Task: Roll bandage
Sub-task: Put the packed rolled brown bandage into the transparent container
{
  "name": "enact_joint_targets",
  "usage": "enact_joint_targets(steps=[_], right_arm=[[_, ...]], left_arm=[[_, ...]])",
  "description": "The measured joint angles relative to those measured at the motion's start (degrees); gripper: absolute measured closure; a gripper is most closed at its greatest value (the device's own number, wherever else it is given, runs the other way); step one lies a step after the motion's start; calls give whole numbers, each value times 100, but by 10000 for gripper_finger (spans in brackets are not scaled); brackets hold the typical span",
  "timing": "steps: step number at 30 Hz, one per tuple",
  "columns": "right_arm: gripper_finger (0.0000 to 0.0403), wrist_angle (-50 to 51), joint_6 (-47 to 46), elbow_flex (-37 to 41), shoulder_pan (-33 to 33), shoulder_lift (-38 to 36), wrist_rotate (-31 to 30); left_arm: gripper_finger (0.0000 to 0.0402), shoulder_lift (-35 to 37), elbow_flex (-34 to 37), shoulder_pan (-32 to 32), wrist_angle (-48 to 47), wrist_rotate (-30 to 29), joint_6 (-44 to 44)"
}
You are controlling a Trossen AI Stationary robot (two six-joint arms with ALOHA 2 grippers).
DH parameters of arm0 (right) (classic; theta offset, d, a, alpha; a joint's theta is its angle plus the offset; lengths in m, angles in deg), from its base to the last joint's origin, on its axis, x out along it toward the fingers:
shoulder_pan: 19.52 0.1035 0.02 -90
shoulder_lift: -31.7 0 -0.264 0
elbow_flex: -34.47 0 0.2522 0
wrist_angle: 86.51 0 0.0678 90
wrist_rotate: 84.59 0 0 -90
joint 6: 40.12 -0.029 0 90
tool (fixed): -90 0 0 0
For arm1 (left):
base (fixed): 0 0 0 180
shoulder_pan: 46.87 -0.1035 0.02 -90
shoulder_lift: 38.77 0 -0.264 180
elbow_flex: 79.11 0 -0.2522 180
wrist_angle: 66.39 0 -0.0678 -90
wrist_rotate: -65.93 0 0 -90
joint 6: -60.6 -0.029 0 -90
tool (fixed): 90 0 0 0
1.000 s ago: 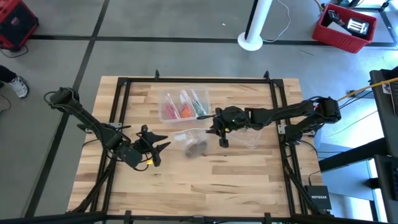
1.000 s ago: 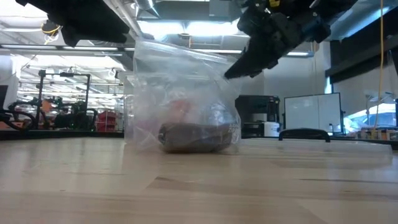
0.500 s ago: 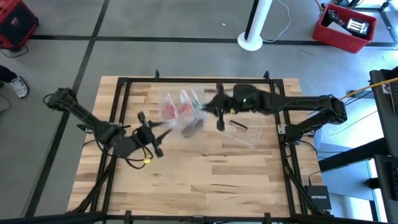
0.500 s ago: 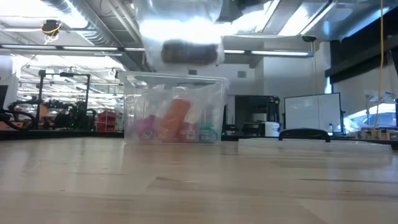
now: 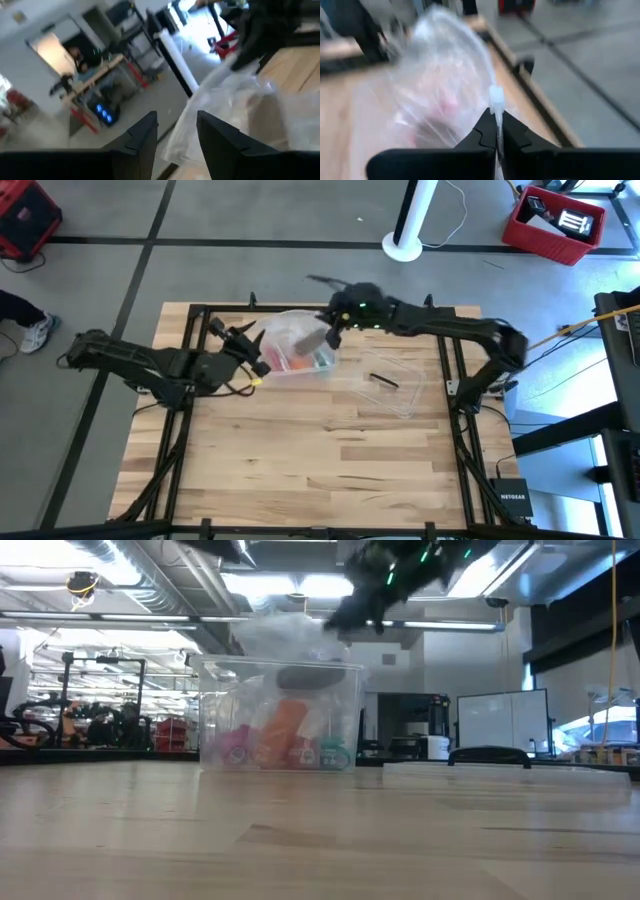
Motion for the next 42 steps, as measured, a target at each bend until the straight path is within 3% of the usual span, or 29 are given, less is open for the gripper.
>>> enact_joint_targets(steps=[6,9,17,22,30,38,42], right_arm=[[400,336,12,4,-33,679,12],[397,530,50,4,36,730,119],[400,568,48,2,149,933,5],[392,598,48,2,144,1137,9],[357,964,37,-125,140,1115,55],[296,2801,671,-1523,140,1058,56],[286,1921,932,-1432,136,1057,858]], left_arm=[[272,-67,82,-323,-735,1138,1423],[272,-166,82,-399,-658,1960,1489],[272,-786,86,-1058,-76,2916,1241],[272,-1366,84,-1639,242,4112,935],[273,-2129,84,-2053,-694,4274,1303],[273,-2347,84,-2018,-755,4305,1487],[273,-2347,84,-1989,-739,4305,1452]])
